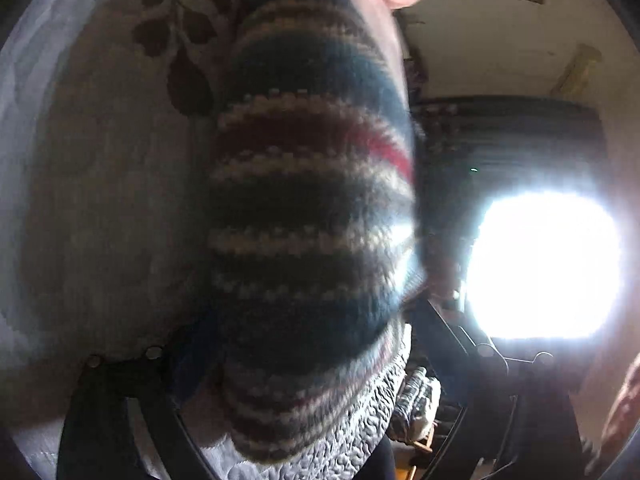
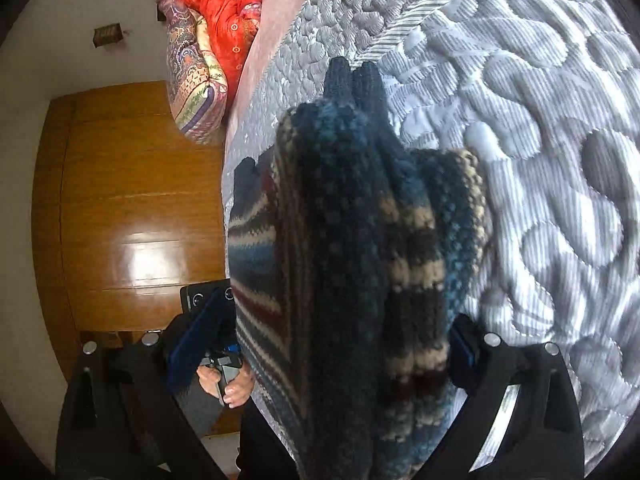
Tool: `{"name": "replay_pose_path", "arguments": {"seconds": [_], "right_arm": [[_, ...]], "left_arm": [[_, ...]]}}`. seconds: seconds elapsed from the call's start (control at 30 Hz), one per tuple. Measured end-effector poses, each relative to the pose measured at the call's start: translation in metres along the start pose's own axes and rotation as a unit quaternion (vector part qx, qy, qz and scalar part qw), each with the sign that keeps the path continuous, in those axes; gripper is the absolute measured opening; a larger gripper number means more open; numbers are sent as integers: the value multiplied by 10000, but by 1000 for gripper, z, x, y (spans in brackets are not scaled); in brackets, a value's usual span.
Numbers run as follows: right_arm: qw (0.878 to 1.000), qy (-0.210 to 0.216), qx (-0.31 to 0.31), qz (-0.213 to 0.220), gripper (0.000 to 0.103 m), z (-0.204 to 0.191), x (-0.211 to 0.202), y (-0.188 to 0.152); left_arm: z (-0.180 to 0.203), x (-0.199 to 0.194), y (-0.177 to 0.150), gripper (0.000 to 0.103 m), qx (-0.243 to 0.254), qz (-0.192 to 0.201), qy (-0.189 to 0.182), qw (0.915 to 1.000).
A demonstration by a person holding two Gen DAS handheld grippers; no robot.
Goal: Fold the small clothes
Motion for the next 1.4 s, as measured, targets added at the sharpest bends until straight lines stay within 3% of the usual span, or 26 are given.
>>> {"name": "replay_pose_path", "arguments": {"seconds": [0.1, 0.2, 0.3, 0.4, 0.47, 0.53, 0.63, 0.77, 0.87, 1.13, 1.3, 1.4], "right_arm": [[10000, 46, 10, 44, 92, -1, -4, -1], [9999, 92, 59, 56, 82, 12, -16, -8], [9999, 117, 87, 71, 84, 8, -13, -7], [10000, -10, -32, 24, 85, 4, -10, -10], [10000, -73, -44, 20, 80, 2, -8, -11], [9998, -204, -57, -32, 55, 2, -4, -12], [9998, -136, -96, 50, 47, -1, -2, -15], [9996, -48, -125, 237, 44, -7, -9, -22], [9992, 50, -155, 361, 42, -17, -14, -28], [9984, 271, -266, 419, 41, -53, -16, -64], [9980, 473, -342, 238, 41, -78, 14, -110], [9980, 528, -348, 40, 41, -88, 44, -138]], "left_arm": [[0, -2, 3, 93, -151, -61, -21, 9999], [0, -2, 0, 93, -39, -227, -10, 9997], [13, 18, -9, 93, 291, -462, 273, 9981], [13, 23, -6, 92, 119, -510, 297, 9982], [15, 23, -10, 85, 194, -504, 525, 9972], [15, 22, -12, 72, 220, -488, 709, 9960], [7, 18, -12, 56, -38, -527, 596, 9968], [11, 13, -18, 39, 80, -621, 573, 9964], [20, 11, -20, 35, 174, -582, 557, 9966], [49, -35, -45, 33, 473, -505, 543, 9961], [44, -75, -67, 33, 546, -355, 532, 9965], [32, -99, -99, 33, 455, -248, 544, 9972]]}}
Point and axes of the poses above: each gripper's, at about its wrist camera, not at the fingertips, and x roughly the way its jaws point, z to its right, y to its top, the point moved 2 cm from there along x, roughly the way its jaws point, and after that the axes turned 5 degrees about z, right-handed, at the moved point
